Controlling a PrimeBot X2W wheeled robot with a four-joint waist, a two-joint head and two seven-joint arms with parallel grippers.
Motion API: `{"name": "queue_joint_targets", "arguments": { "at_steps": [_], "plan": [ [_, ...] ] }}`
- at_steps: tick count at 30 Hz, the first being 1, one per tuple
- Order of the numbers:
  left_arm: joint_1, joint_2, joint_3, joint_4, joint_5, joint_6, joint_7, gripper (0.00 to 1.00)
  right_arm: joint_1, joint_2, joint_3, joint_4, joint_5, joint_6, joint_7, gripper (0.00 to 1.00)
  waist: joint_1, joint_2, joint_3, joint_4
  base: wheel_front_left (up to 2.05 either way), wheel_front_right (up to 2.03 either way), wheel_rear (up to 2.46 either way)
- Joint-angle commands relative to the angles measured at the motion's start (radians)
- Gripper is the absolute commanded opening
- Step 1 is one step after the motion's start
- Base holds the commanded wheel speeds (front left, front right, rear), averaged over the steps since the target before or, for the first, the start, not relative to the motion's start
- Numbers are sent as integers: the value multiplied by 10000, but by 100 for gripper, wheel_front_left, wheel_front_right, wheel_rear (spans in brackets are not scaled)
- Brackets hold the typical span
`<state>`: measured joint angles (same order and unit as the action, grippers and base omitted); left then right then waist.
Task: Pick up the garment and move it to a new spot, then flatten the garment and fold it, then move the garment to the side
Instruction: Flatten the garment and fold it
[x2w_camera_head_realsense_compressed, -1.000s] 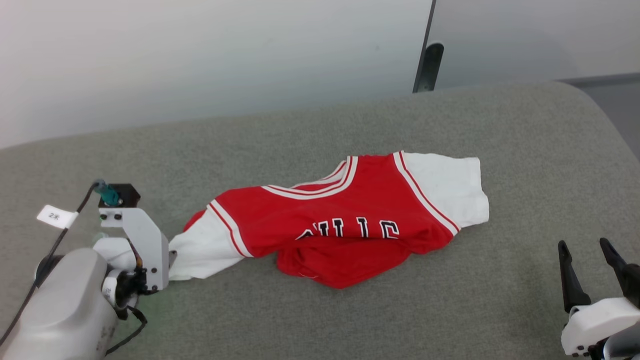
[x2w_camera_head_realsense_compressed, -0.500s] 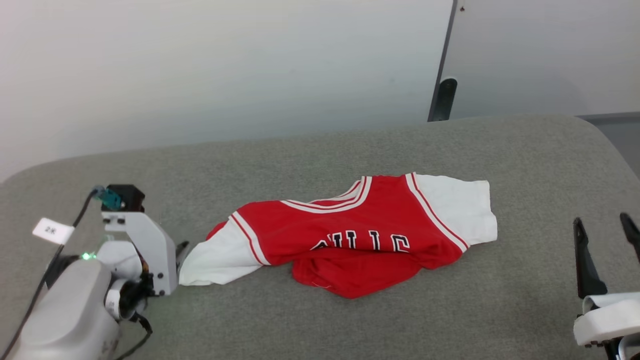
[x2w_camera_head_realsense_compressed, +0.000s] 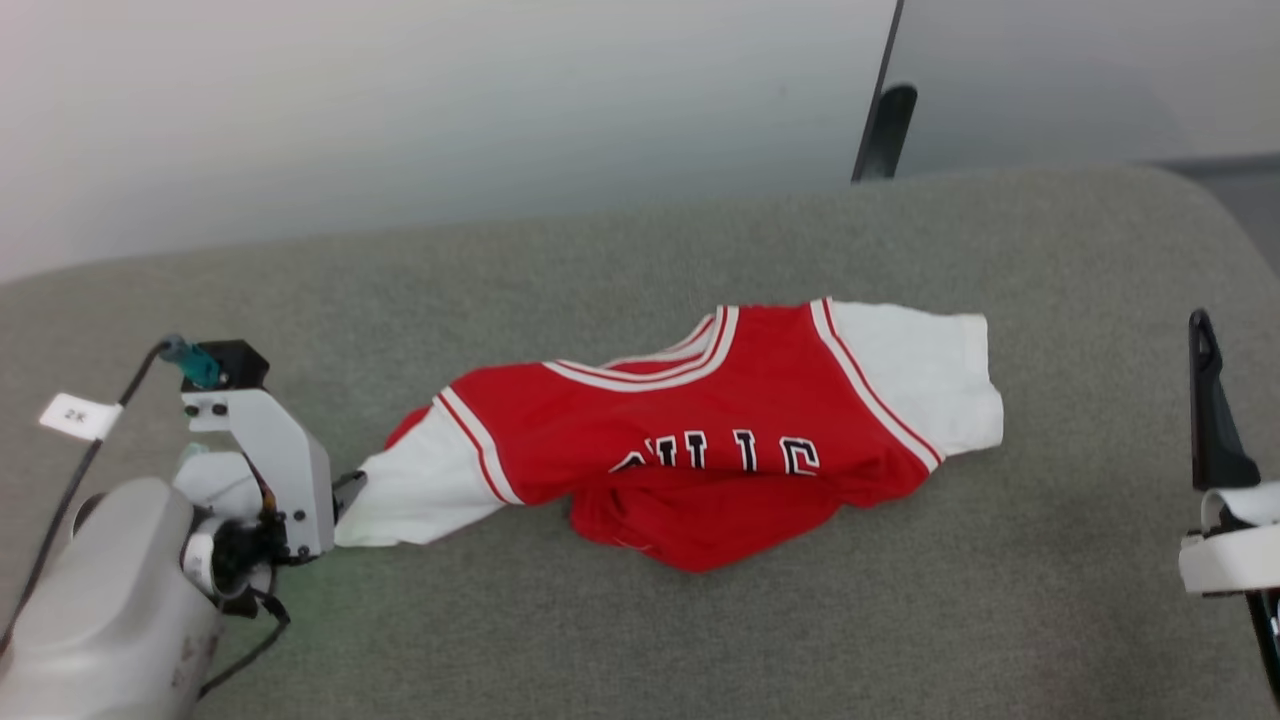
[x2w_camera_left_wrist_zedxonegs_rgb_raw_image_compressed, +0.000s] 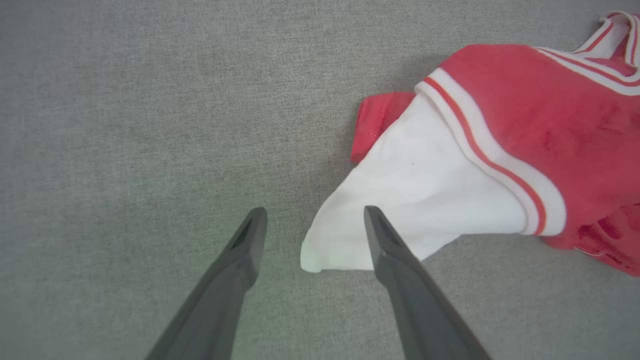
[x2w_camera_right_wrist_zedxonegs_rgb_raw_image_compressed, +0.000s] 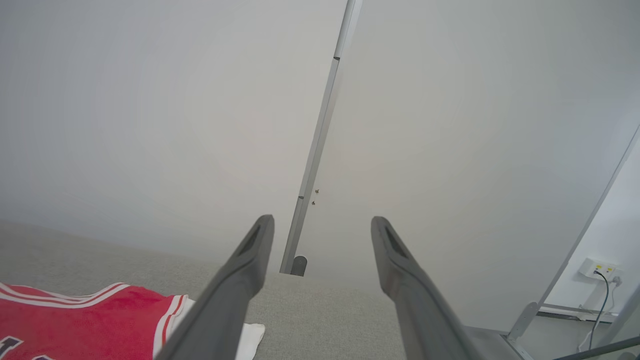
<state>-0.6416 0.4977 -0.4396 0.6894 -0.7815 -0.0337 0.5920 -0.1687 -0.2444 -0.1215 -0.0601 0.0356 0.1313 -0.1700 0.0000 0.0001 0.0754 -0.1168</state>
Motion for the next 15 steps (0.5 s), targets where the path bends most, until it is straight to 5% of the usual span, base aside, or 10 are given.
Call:
{"name": "queue_joint_targets", "arguments": {
  "at_steps": [1, 11, 14, 15],
  "plan": [
    [-192, -25, 70, 178, -151, 23, 177, 100, -227, -66, 35, -82, 30, -10, 54, 100, 0, -1, 607, -185, 0, 0, 0],
    [-567, -176, -77, 969, -428, 506, 1702, 100, -751, -148, 133, -100, 39, -10, 217, 100, 0, -1, 1372, -183, 0, 0, 0],
    [-475, -303, -39, 1255, -614, 837, 2128, 76, -917, -209, 228, -62, 111, -10, 392, 100, 0, -1, 1474, -129, 0, 0, 0],
    [-448, -351, -68, 1316, -640, 874, 2306, 58, -1017, -242, 227, -65, 138, -10, 457, 100, 0, -1, 1500, -110, 0, 0, 0]
  ]
}}
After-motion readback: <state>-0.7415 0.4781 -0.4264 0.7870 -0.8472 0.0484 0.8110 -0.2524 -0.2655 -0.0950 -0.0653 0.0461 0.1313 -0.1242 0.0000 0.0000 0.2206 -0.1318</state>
